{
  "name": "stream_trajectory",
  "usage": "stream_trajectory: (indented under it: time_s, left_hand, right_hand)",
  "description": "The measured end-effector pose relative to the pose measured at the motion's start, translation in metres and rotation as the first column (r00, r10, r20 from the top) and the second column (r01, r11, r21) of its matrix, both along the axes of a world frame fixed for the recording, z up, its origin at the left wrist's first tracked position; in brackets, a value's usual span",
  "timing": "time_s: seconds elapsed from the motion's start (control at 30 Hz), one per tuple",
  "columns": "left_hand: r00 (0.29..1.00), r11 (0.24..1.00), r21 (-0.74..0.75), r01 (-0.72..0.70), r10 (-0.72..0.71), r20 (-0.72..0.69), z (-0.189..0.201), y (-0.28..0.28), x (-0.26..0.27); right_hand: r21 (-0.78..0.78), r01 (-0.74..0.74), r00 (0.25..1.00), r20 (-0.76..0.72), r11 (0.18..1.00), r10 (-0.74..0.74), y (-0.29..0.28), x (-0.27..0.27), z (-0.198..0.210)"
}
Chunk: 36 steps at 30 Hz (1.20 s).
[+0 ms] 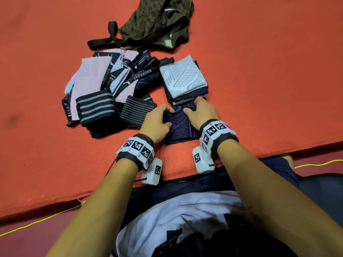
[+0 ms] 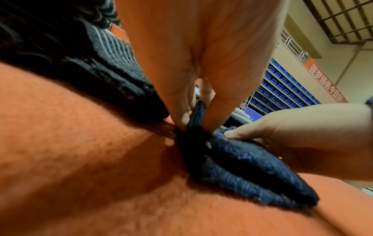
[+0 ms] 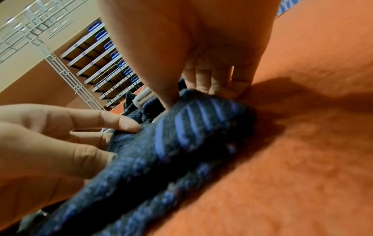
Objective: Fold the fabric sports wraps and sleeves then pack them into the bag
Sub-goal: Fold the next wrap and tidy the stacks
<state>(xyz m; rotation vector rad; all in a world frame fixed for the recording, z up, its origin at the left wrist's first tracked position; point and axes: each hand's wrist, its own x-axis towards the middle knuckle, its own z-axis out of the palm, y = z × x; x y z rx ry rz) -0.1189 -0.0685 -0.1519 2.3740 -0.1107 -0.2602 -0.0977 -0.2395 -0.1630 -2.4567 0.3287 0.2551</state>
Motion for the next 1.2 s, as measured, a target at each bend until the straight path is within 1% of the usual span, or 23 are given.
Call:
stream_trajectory:
  time_s: [0.17, 0.23, 0.33, 0.47, 0.57, 0.63, 0.7, 0.73, 0.8, 0.93, 1.03, 1.2]
  left_hand:
    - [1.0, 0.999, 0.04, 0.0, 0.001, -0.03, -0.001, -0.002, 0.002]
    - [0.999, 0.999, 0.033, -0.015, 0.016, -0.028, 0.002, -0.002, 0.003]
    - [1.0, 0.999, 0.042, -0.02, 0.021, -0.015, 0.002, -0.003, 0.005]
    - [1.0, 0.999, 0.047, -0.005, 0.006, -0.015, 0.0, -0.008, 0.006]
    - [0.999, 0.999, 0.002, -0.039, 0.039, -0.008, -0.001, -0.009, 0.007]
    - [0.998, 0.997, -0.042, -0.068, 0.067, -0.016, -0.002, -0.008, 0.007]
    - [0.997, 0.995, -0.056, -0.081, 0.08, -0.022, -0.004, -0.008, 0.007]
    - [0.996, 0.995, -0.048, -0.085, 0.084, -0.021, -0.005, -0.009, 0.007]
    - [0.996, 0.995, -0.033, -0.091, 0.09, -0.017, -0.007, -0.009, 0.007]
    - [0.995, 0.995, -0.016, -0.095, 0.095, 0.003, -0.009, -0.01, 0.005]
    - [0.994, 0.994, -0.017, -0.11, 0.11, 0.002, -0.01, -0.01, 0.006]
    - [0.991, 0.99, -0.036, -0.133, 0.133, -0.01, -0.012, -0.011, 0.006]
  right_hand:
    - [0.119, 0.003, 1.0, 0.028, 0.993, -0.007, -0.008, 0.001, -0.003]
    - [0.159, -0.016, 0.999, 0.044, 0.987, 0.01, -0.013, -0.001, -0.001]
    - [0.146, -0.075, 0.996, 0.064, 0.986, 0.066, -0.02, -0.005, 0.003]
    - [0.114, -0.196, 0.979, 0.079, 0.974, 0.188, -0.018, -0.01, 0.008]
    - [0.09, -0.282, 0.958, -0.028, 0.955, 0.285, -0.021, -0.01, 0.015]
    - [0.067, -0.369, 0.919, -0.126, 0.927, 0.375, -0.024, -0.014, 0.02]
    - [0.017, -0.434, 0.887, -0.17, 0.901, 0.43, -0.023, -0.019, 0.021]
    - [-0.012, -0.446, 0.882, -0.172, 0.895, 0.438, -0.022, -0.021, 0.02]
    - [-0.048, -0.451, 0.884, -0.162, 0.891, 0.439, -0.02, -0.023, 0.019]
    - [-0.025, -0.451, 0.884, -0.149, 0.892, 0.442, -0.021, -0.025, 0.019]
    - [-0.06, -0.454, 0.887, -0.129, 0.889, 0.444, -0.018, -0.03, 0.018]
    - [0.021, -0.372, 0.928, -0.014, 0.928, 0.372, -0.019, -0.034, 0.01]
